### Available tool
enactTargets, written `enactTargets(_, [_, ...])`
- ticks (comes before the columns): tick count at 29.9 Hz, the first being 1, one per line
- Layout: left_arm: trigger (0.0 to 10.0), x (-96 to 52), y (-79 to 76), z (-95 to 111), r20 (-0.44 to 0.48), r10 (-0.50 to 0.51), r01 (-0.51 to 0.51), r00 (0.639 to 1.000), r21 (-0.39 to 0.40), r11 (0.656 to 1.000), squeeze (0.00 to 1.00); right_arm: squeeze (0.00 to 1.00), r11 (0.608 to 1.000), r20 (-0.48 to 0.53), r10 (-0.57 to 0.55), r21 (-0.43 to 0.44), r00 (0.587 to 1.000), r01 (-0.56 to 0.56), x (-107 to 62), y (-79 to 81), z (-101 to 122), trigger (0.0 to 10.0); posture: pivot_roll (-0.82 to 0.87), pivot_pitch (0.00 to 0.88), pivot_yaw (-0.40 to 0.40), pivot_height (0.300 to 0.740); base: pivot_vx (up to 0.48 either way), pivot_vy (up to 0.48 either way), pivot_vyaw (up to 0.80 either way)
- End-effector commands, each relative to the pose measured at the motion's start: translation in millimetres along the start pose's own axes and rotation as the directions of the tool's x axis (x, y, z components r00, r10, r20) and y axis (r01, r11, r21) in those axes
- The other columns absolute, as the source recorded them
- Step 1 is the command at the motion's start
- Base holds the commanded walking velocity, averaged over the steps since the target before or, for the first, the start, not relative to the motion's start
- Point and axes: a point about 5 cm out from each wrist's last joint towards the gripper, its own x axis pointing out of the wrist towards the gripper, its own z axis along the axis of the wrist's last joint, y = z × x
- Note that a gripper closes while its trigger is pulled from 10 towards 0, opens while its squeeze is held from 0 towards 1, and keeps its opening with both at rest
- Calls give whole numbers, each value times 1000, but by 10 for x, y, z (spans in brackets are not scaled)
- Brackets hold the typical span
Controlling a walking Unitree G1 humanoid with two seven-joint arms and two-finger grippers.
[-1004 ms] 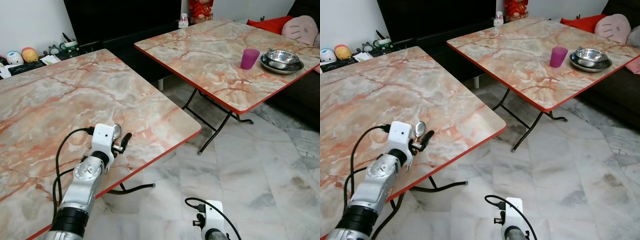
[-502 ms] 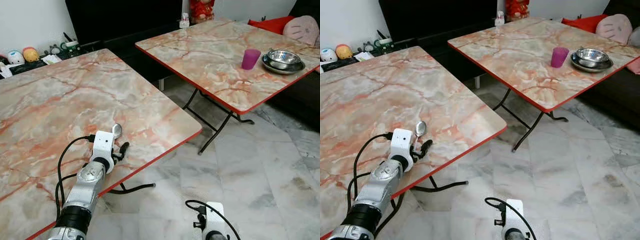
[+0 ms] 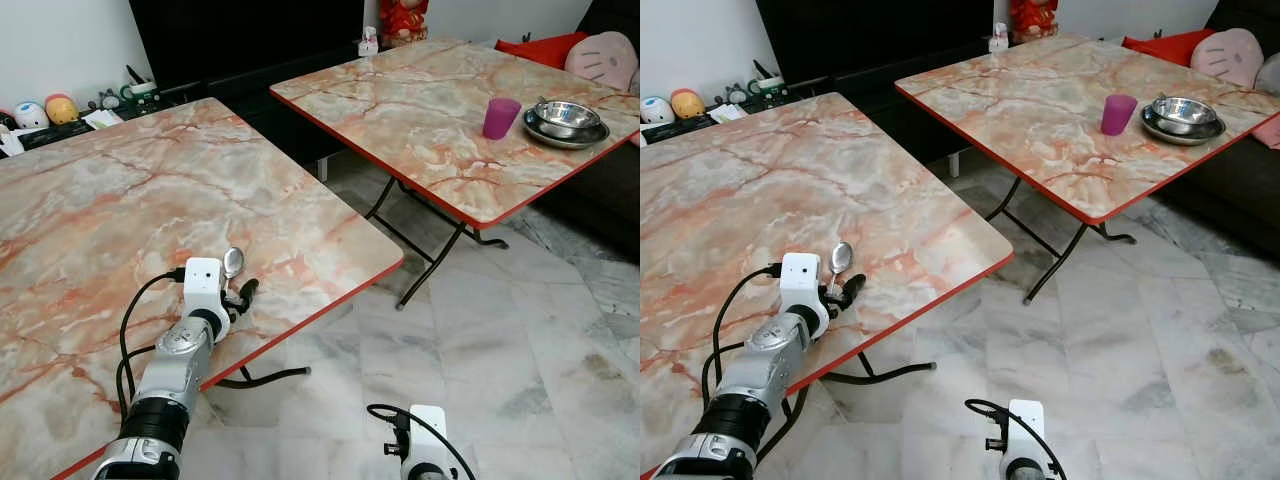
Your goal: Setting the table
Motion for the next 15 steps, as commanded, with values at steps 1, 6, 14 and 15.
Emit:
enactTargets(1, [10000,-5,38,-55,-32,10,-10,999,7,1000,0,0,1000,-1,12,6,1000,-12,-23,28,-22,10000,118,1,15,740,0,0,0])
enactTargets(6, [10000,-28,78,-100,-40,20,-18,999,46,999,0,0,1000,-26,8,1,1000,-8,-30,-96,-99,10000,121,7,14,740,0,0,0])
enactTargets(14, [0,-40,87,-122,-45,15,-14,999,38,999,0,0,1000,-160,-5,-3,987,4,-121,-374,-406,10000,119,9,13,740,0,0,0])
enactTargets(15, [0,-40,87,-123,-46,15,-13,999,38,999,0,0,1000,-170,-6,-3,985,6,-123,-394,-418,10000,118,8,13,740,0,0,0])
